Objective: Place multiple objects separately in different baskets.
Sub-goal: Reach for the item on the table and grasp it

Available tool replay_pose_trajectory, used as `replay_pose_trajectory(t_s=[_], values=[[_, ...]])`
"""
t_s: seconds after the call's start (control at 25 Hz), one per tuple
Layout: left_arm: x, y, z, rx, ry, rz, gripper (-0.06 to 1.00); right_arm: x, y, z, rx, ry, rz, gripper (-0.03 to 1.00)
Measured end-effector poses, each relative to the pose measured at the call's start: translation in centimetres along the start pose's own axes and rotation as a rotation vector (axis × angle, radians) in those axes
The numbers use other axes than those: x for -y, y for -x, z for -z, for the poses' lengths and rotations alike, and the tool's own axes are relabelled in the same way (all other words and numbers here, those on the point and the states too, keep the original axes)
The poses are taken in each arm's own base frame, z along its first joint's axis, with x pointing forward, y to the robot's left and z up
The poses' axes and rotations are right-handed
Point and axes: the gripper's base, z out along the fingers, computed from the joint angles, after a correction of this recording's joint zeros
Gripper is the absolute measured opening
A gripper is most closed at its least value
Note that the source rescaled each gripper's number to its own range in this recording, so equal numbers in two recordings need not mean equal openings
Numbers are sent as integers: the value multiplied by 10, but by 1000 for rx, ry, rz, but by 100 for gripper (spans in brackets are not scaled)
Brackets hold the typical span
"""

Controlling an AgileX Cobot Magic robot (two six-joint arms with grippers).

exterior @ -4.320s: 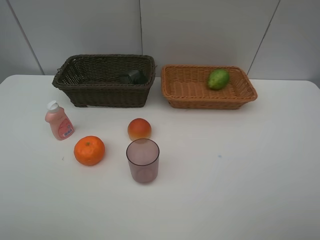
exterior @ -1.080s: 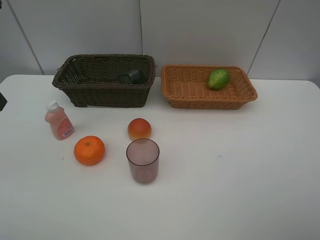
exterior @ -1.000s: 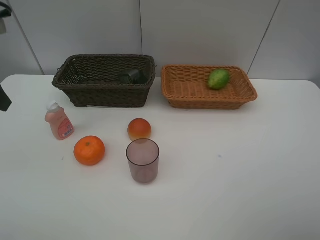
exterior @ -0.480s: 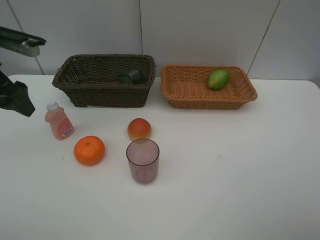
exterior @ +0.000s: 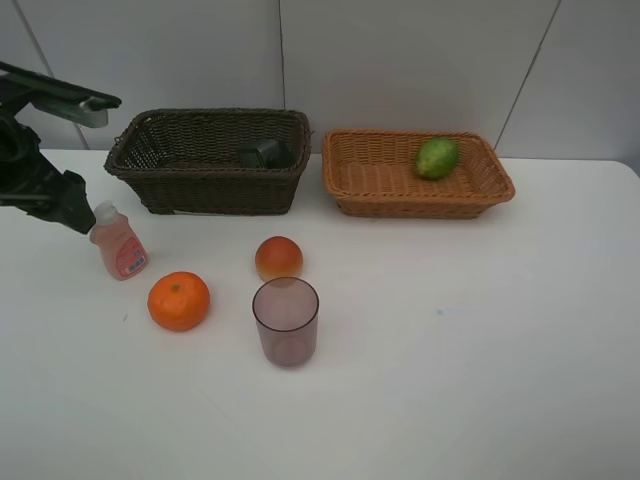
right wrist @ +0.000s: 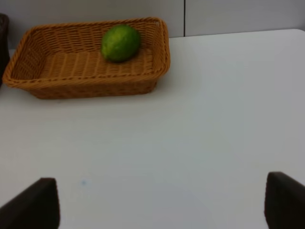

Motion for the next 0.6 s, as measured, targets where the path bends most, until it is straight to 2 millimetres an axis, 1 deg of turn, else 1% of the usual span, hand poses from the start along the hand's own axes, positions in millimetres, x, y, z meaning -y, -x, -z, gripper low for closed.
replay_pose_trajectory(t_s=[0.2, 0.44, 0.6], values=[[-2, 6, -12, 8, -4, -3, 93, 0, 0, 0, 0, 0, 0, 100], [10, 11, -28, -4, -56, -87, 93, 0, 0, 0, 0, 0, 0, 100], [11, 12, -36, -12, -65, -105, 93, 0, 0, 0, 0, 0, 0, 100]])
